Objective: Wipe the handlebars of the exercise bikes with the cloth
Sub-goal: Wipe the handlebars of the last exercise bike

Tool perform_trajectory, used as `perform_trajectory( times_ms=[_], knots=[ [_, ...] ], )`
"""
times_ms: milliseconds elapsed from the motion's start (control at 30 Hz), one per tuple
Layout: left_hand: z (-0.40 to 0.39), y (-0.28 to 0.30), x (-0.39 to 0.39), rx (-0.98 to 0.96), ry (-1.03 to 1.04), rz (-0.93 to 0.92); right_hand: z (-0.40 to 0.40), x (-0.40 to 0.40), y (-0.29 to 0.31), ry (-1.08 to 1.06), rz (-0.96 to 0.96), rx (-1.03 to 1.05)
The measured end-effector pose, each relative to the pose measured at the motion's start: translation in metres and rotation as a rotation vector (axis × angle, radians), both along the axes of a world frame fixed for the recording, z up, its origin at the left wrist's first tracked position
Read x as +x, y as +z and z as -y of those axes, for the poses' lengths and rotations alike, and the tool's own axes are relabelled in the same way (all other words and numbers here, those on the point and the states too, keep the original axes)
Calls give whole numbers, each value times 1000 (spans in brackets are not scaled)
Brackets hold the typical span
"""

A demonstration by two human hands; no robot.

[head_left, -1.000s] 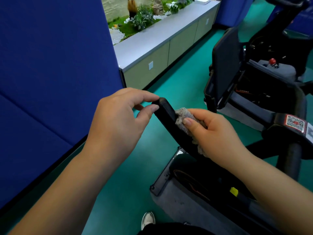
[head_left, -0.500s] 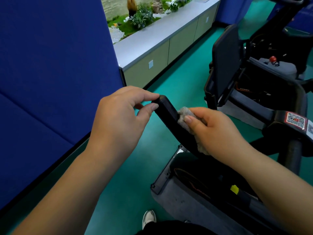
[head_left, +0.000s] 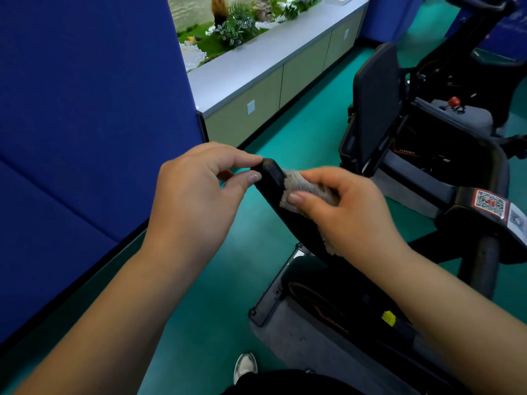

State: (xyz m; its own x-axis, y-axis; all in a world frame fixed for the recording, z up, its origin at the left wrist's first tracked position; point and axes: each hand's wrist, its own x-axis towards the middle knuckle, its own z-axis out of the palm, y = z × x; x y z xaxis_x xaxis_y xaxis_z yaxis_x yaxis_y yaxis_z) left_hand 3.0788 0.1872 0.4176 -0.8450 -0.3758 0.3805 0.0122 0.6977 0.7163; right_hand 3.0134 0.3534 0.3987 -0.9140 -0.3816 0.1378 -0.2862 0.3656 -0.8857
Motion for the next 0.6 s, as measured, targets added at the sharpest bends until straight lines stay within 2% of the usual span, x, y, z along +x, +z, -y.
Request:
perform_trajectory(
  times_ms=[267, 333, 467, 500, 600],
  knots=[
    [-2, 2, 3, 34, 24, 39, -16, 13, -6, 10, -4, -9],
    [-4, 4, 6, -11, 16, 45, -25, 15, -4, -6, -22, -12],
    [-12, 17, 22, -27, -68, -3, -24, 23, 12, 62, -204, -91],
    [-14, 21, 27, -4, -109, 5, -22, 26, 16, 100, -195, -122],
    [-17, 29, 40, 72, -221, 84, -13, 39, 21, 189, 10, -273]
  ],
)
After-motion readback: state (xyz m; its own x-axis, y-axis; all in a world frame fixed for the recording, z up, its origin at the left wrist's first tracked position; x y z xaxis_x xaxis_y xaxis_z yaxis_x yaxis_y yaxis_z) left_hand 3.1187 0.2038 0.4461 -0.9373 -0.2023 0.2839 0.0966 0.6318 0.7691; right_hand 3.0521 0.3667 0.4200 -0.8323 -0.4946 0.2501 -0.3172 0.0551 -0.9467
